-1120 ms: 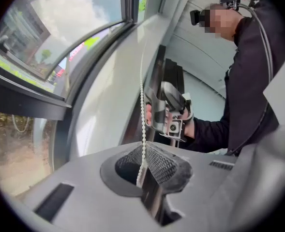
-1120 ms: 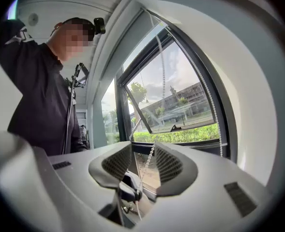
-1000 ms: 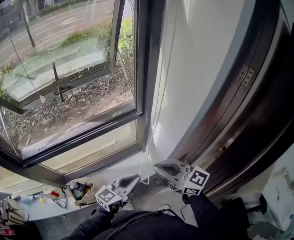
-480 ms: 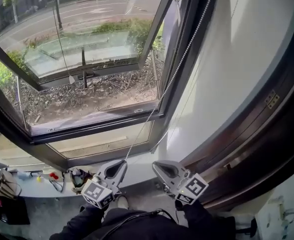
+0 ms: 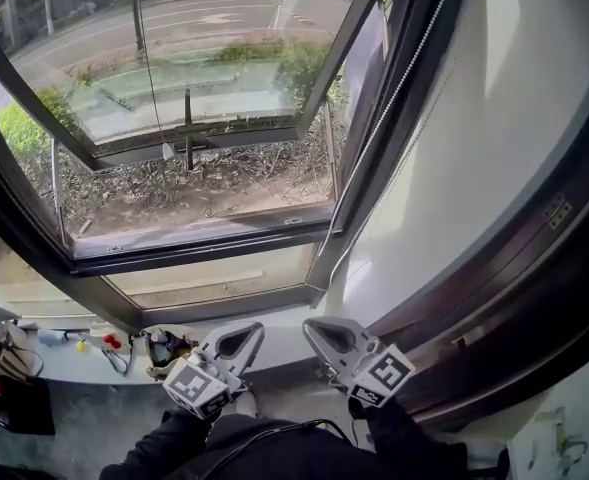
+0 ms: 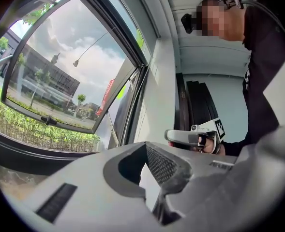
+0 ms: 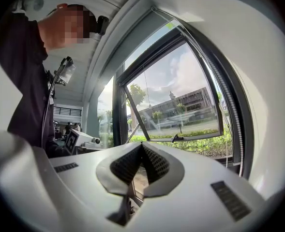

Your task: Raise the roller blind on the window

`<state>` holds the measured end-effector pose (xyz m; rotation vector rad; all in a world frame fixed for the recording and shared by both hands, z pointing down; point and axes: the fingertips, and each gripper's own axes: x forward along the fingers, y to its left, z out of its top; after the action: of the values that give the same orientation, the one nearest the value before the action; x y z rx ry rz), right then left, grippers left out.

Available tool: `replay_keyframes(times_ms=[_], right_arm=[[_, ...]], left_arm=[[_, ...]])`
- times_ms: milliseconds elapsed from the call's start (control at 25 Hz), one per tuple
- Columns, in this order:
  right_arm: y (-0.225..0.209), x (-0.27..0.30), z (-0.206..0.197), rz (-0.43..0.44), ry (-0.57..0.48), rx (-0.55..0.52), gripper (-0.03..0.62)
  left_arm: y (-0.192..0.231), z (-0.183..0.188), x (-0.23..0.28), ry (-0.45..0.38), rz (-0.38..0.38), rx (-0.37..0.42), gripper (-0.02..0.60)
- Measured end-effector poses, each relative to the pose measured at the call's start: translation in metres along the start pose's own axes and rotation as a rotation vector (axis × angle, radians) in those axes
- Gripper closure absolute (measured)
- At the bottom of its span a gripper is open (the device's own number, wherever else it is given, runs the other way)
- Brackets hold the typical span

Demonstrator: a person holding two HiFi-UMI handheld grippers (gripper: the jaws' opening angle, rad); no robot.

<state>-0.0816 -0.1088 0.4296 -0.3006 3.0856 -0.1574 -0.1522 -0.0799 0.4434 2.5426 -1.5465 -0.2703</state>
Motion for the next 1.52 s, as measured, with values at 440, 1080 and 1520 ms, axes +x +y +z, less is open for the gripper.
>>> replay_keyframes(times_ms=[440,1080,1520], right_arm=[[0.004,0.004,0.001,0.004,-0.004,-0.020,0.588],[0.002,-0.002,-0.005,-0.004,0.014,-0.065,0.589],[0.003,-0.006,-0.004,-0.009,0.013,-0.084,0.589]], left_arm=[[-0.010,0.010,-0.002,-0.008,-0.033,0.022,0.575],[-0.020,-0.005,0.004,0.058,-0.065,0.028,0.575],[-0.026,0.000,0.008,0.049,-0.079,0.035,0.575]])
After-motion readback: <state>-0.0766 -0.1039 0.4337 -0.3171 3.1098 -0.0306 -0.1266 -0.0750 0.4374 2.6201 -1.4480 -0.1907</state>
